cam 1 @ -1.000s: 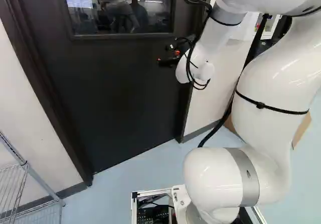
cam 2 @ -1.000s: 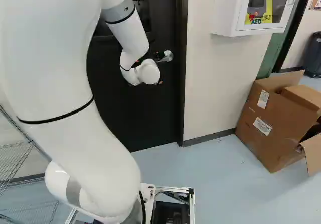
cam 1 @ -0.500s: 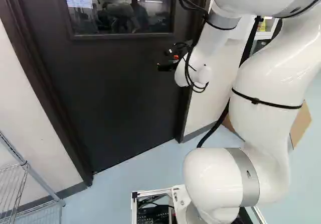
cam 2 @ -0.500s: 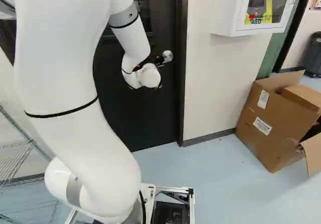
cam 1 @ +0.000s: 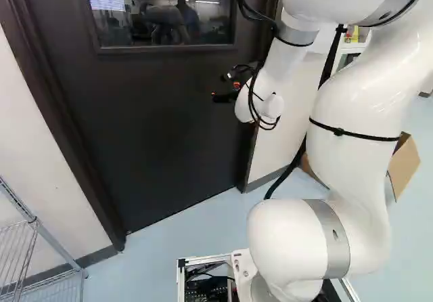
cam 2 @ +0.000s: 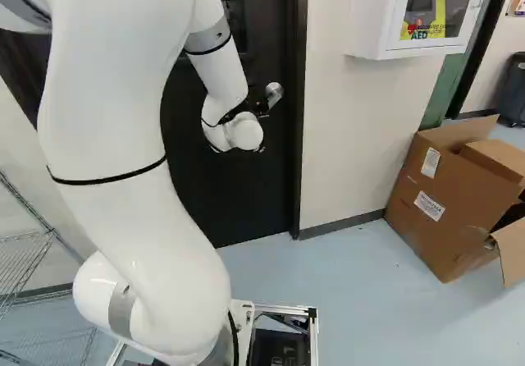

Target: Open the door and move inside

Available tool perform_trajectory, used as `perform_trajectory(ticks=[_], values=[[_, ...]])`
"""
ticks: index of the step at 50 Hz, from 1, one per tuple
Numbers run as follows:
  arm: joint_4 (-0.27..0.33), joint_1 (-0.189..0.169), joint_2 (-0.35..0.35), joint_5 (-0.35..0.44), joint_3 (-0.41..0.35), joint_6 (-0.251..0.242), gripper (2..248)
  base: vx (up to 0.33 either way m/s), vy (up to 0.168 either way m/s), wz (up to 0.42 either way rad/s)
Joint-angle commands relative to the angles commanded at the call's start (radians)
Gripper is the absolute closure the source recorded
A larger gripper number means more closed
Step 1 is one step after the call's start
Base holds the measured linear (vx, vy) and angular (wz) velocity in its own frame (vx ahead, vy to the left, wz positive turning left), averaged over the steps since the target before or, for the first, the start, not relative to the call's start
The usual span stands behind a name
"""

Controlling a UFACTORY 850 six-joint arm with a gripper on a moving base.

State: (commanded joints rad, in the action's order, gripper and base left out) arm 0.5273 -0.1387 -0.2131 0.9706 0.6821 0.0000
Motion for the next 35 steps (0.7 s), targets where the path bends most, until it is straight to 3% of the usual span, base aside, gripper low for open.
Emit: perform_trajectory(ticks=[35], values=[[0.000, -0.001, -0.067, 0.000, -0.015, 0.000, 3, 0.000, 0.000, 0.000]])
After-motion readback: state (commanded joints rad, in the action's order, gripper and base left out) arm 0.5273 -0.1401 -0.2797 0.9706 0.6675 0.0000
